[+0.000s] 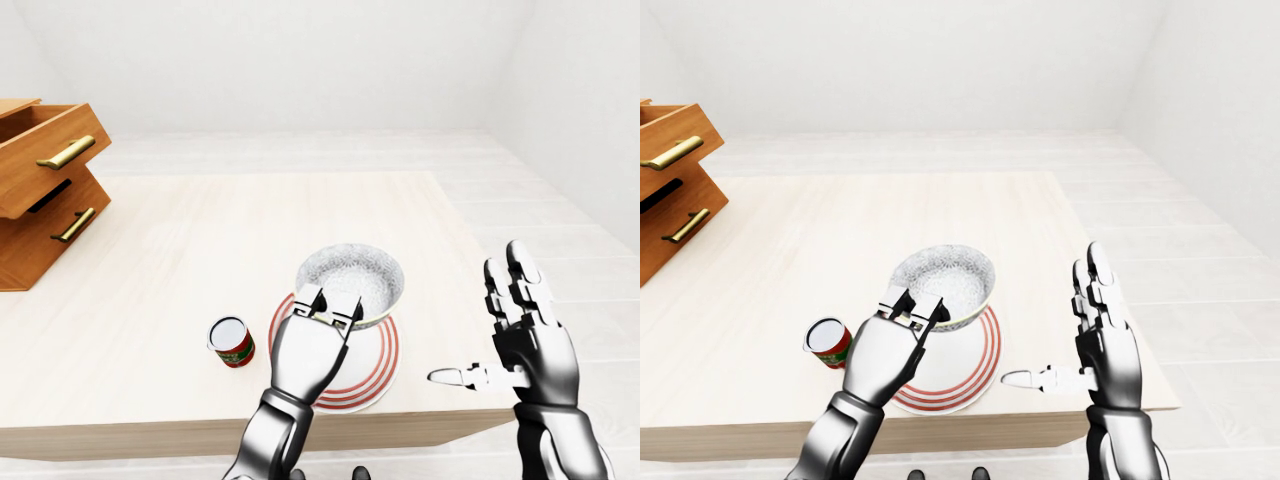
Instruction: Put the bowl on the plate.
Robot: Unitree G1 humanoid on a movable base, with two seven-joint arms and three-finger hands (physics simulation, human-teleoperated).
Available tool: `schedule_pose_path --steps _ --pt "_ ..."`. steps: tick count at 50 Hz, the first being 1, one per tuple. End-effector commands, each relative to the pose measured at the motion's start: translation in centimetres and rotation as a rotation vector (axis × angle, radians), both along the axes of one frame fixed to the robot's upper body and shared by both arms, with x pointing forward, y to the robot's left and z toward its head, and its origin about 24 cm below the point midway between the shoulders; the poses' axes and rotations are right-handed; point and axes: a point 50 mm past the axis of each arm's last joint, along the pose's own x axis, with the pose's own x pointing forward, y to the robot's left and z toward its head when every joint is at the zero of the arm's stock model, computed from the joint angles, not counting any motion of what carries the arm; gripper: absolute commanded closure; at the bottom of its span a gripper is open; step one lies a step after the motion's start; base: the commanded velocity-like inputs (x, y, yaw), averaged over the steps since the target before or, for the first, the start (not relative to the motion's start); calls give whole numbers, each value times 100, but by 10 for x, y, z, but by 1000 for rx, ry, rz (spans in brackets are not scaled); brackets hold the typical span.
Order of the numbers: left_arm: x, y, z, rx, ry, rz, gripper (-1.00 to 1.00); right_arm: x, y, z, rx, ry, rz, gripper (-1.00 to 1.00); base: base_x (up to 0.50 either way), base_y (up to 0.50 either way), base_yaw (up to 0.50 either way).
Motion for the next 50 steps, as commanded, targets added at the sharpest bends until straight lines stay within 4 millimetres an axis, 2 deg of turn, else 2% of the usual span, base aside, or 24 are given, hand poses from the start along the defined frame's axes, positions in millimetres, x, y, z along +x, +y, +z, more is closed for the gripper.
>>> schedule_pose_path --steps 1,8,24,29,35,50 --pt "-6 3 -10 75 -81 18 100 3 1 -2 1 5 -1 -100 0 0 0" --pt "-15 4 -11 92 -107 18 100 4 1 -3 3 9 0 -100 0 0 0" --pt "-12 11 -19 122 -133 43 100 3 2 -3 2 9 1 -100 0 0 0" --pt "-8 13 -24 128 -124 53 100 3 2 -3 6 7 3 -100 0 0 0" --pt "5 14 -26 144 -131 73 100 3 1 -3 7 8 4 -100 0 0 0" --pt "13 13 -34 146 -122 72 100 3 -3 -1 6 4 -6 -100 0 0 0"
